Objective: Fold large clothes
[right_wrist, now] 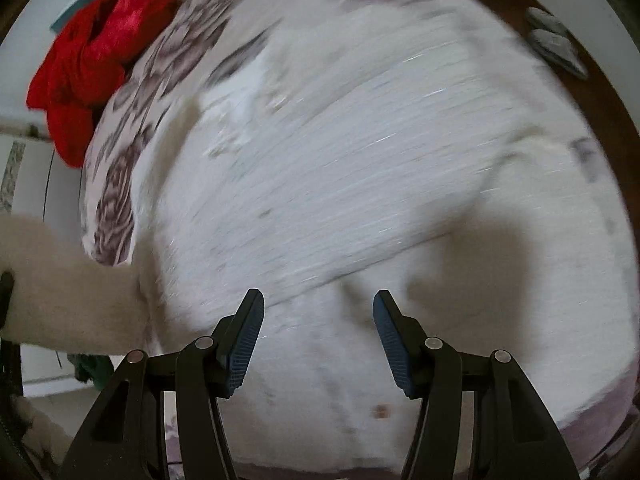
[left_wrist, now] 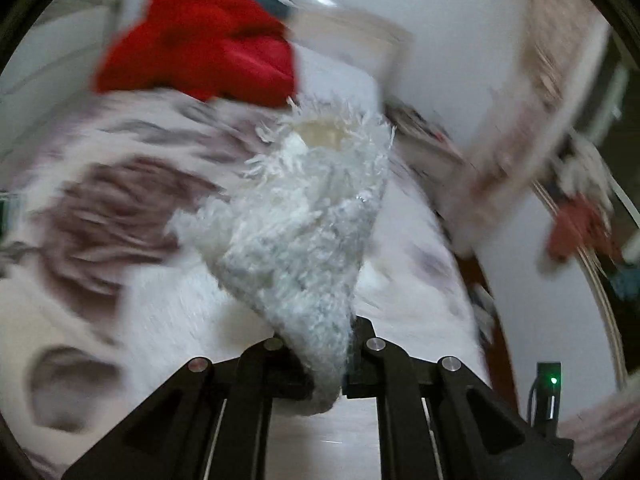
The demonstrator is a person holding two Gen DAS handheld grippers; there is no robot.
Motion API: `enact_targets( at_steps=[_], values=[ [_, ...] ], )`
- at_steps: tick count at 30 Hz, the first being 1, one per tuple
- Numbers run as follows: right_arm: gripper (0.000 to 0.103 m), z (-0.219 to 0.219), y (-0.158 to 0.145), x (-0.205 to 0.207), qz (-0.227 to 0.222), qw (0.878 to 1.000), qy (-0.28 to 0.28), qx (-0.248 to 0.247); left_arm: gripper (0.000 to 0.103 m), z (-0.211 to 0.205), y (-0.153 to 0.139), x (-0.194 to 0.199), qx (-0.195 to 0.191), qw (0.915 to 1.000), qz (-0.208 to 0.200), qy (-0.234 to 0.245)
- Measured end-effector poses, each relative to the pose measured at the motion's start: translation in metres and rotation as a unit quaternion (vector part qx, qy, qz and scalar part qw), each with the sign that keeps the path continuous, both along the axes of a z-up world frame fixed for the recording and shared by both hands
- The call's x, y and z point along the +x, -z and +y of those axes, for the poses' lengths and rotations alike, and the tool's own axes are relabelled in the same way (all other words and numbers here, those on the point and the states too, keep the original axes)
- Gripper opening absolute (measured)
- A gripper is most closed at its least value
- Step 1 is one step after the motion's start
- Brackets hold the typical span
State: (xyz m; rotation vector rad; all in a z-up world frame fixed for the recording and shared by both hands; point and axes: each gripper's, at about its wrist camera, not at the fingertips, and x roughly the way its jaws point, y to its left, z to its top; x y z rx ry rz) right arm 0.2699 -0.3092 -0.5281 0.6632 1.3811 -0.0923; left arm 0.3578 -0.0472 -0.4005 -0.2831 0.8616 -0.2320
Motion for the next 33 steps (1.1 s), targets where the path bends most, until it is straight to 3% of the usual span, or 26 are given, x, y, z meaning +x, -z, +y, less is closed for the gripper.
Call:
enact_targets(
  at_steps=[4, 8, 11, 12, 14, 15, 16, 19, 24, 28, 31, 33],
  values=[
    [0.059, -0.073, 0.001, -0.019, 0.006, 0.999, 0.045, -0.006, 0.007, -0.124, 0.050, 0.016, 0.017, 0.9944, 0.059, 0.086],
    [0.059, -0.127, 0.011, -0.033, 0.020, 0.998, 0.062, -0.008, 0.008, -0.188, 0.090, 0.018, 0.056, 0.9850, 0.112, 0.119],
    [0.059, -0.151, 0.018, -0.037, 0.025, 0.998, 0.062, 0.000, 0.013, -0.205, 0.115, 0.021, 0.093, 0.9771, 0.136, 0.134],
    [0.059, -0.158, 0.020, -0.038, 0.023, 0.998, 0.061, 0.005, 0.017, -0.202, 0.115, 0.022, 0.097, 0.9765, 0.139, 0.133],
    [0.059, -0.167, 0.021, -0.038, 0.018, 0.998, 0.061, 0.020, 0.033, -0.198, 0.117, 0.024, 0.097, 0.9750, 0.145, 0.138],
    [0.059, -0.171, 0.021, -0.037, 0.013, 0.998, 0.062, 0.031, 0.057, -0.195, 0.116, 0.024, 0.094, 0.9743, 0.145, 0.144],
    [0.059, -0.174, 0.020, -0.035, 0.007, 0.997, 0.063, 0.041, 0.072, -0.195, 0.113, 0.023, 0.093, 0.9738, 0.144, 0.149],
    [0.065, -0.173, 0.013, -0.024, -0.013, 0.995, 0.066, 0.072, 0.072, -0.179, 0.096, 0.024, 0.086, 0.9767, 0.134, 0.144],
    [0.067, -0.161, 0.014, 0.016, -0.042, 0.990, 0.059, 0.122, 0.073, -0.093, 0.066, 0.024, 0.126, 0.9839, 0.108, 0.066],
    [0.067, -0.136, 0.034, 0.062, -0.029, 0.992, 0.027, 0.118, 0.073, -0.023, 0.088, 0.044, 0.192, 0.9737, 0.122, -0.005],
    [0.065, -0.109, 0.064, 0.091, 0.042, 0.995, -0.014, 0.087, 0.073, 0.018, 0.125, 0.069, 0.219, 0.9632, 0.148, -0.052],
    [0.016, -0.092, 0.060, 0.097, 0.033, 0.997, -0.041, 0.049, 0.073, 0.035, 0.143, 0.087, 0.233, 0.9570, 0.158, -0.070]
  ],
)
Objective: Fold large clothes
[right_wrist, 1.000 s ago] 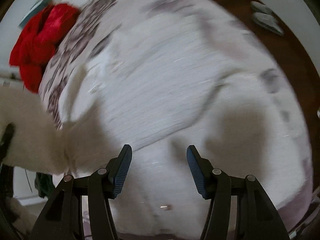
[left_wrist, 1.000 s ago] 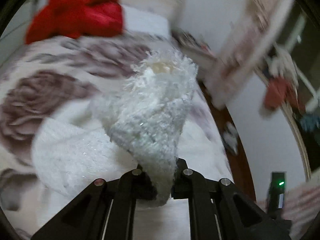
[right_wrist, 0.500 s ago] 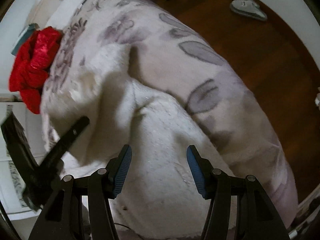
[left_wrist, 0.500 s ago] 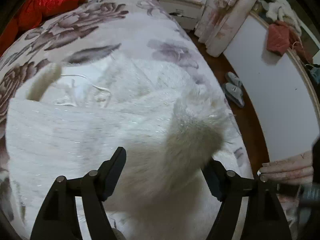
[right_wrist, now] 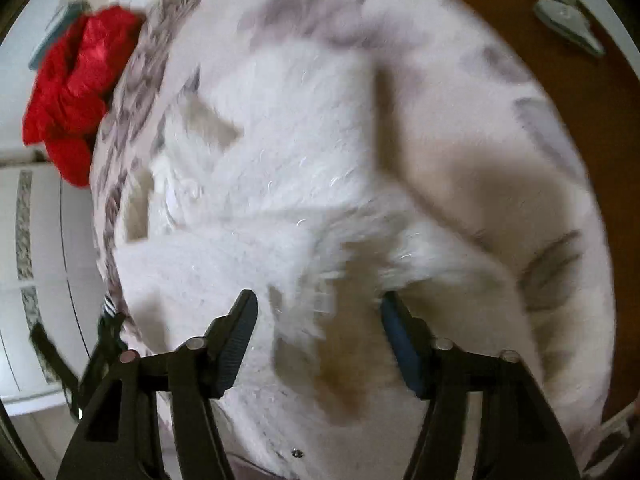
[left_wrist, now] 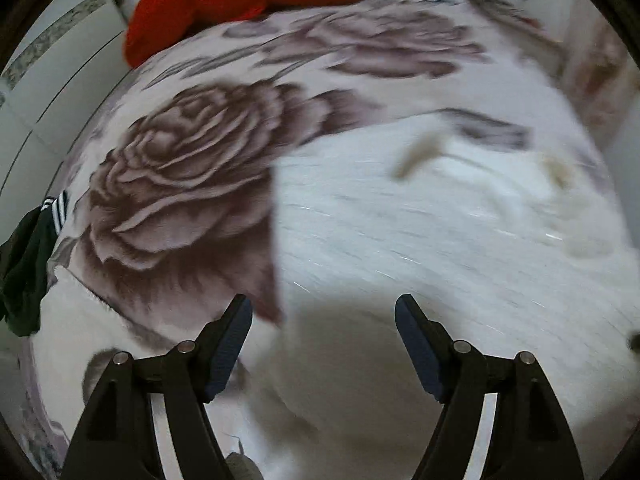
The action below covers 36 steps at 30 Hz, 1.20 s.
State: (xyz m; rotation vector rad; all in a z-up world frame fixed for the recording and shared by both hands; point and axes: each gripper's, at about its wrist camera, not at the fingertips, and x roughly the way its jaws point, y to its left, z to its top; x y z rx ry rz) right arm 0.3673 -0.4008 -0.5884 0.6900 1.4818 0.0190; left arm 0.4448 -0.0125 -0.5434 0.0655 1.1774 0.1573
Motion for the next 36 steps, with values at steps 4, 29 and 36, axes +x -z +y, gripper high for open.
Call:
enact_targets(
  at_steps=[4, 29, 36],
  values=[
    [0.007, 0.015, -0.061, 0.010, -0.110, 0.991, -0.025, -0.071, 0.075, 0.032, 0.026, 0.026, 0.041, 0.9983, 0.012, -0.041],
    [0.051, 0.214, 0.074, 0.233, 0.062, 0.972, -0.203, 0.103, 0.092, -0.006, 0.036, 0.076, 0.101, 0.9933, 0.056, -0.007],
    [0.016, 0.223, 0.076, 0.224, 0.034, 0.975, -0.189, 0.107, 0.092, -0.008, 0.018, 0.059, -0.137, 0.9844, 0.109, -0.014]
  ],
)
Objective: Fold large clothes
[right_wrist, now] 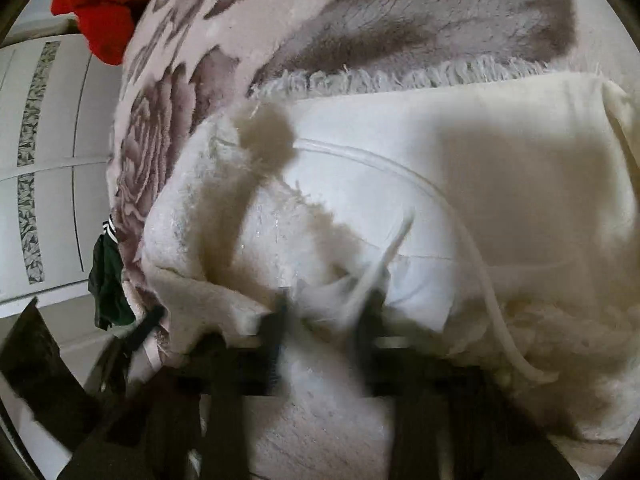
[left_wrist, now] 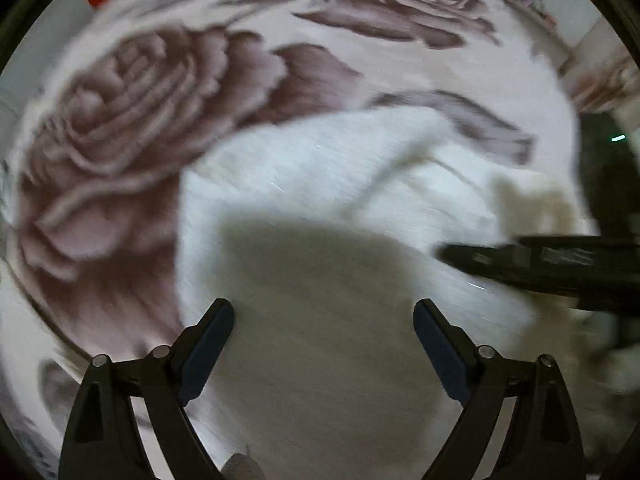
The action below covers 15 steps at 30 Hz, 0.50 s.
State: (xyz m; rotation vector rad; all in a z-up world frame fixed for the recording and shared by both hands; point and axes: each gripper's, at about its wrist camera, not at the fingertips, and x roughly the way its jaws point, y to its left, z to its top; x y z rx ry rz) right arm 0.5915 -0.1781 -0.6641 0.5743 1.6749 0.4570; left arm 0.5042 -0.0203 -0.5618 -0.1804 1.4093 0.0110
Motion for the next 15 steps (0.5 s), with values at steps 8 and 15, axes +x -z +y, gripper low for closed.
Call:
enact_targets(
  at_steps=[8, 15],
  values=[
    [0.013, -0.018, 0.003, -0.016, -0.026, 0.998, 0.044, 0.032, 0.092, -0.014, 0.008, -0.006, 0.006, 0.9996, 0.000, 0.026],
    [0.011, -0.027, -0.024, -0.004, -0.073, 0.994, 0.077, -0.008, 0.092, -0.015, 0.000, -0.002, 0.025, 0.9991, -0.020, 0.030]
  ],
)
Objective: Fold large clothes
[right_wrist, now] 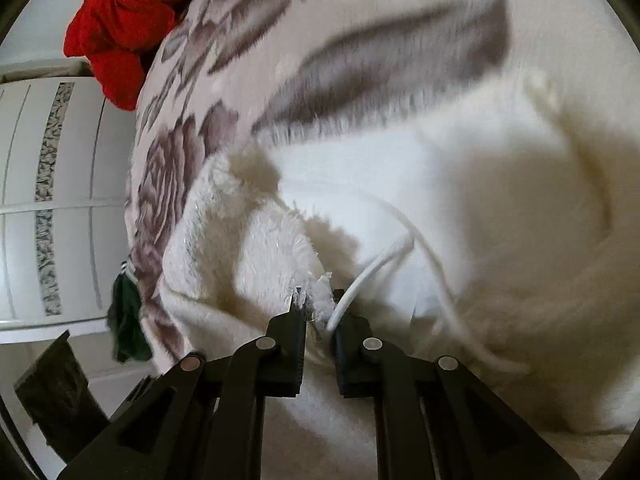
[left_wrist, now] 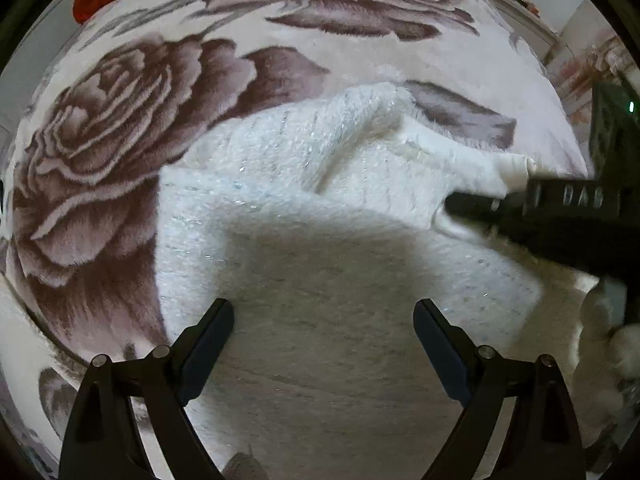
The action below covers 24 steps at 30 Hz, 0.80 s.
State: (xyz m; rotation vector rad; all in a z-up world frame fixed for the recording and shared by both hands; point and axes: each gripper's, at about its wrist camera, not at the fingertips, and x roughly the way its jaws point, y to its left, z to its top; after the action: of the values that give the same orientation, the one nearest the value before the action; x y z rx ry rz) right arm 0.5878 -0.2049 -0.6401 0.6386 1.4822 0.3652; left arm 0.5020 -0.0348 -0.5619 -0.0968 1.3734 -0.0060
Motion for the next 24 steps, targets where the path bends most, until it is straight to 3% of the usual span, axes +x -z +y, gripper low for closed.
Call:
enact_targets(
  at_steps=[4, 7, 9, 11, 14, 20, 24],
  values=[
    [0.011, 0.005, -0.019, 0.024, -0.027, 0.999, -0.018, -0.036, 0.092, 0.000, -0.003, 0.006, 0.013, 0.9999, -0.008, 0.002],
    [0.013, 0.011, -0.007, 0.033, 0.032, 0.996, -0.061, -0.053, 0.092, -0.002, -0.004, 0.009, 0.015, 0.9998, -0.011, 0.000],
    [0.026, -0.001, -0.018, 0.037, 0.051, 0.996, -0.066, -0.039, 0.092, -0.004, -0.010, 0.009, 0.021, 0.9996, -0.020, 0.003],
    [0.040, -0.027, -0.047, 0.035, 0.036, 0.997, -0.049, -0.053, 0.092, -0.006, -0.014, 0.008, 0.031, 0.9991, -0.029, 0.008],
    [0.044, -0.054, -0.066, 0.028, 0.029, 0.992, -0.053, -0.112, 0.092, -0.011, -0.011, 0.010, 0.042, 0.9986, -0.029, 0.014],
    [0.045, -0.058, -0.026, 0.005, 0.078, 0.969, -0.089, -0.217, 0.092, -0.030, 0.010, 0.017, 0.058, 0.9979, -0.018, 0.020],
    [0.052, -0.048, -0.014, -0.016, 0.053, 0.961, -0.119, -0.242, 0.092, -0.040, 0.018, 0.018, 0.061, 0.9976, -0.016, 0.029]
  ],
)
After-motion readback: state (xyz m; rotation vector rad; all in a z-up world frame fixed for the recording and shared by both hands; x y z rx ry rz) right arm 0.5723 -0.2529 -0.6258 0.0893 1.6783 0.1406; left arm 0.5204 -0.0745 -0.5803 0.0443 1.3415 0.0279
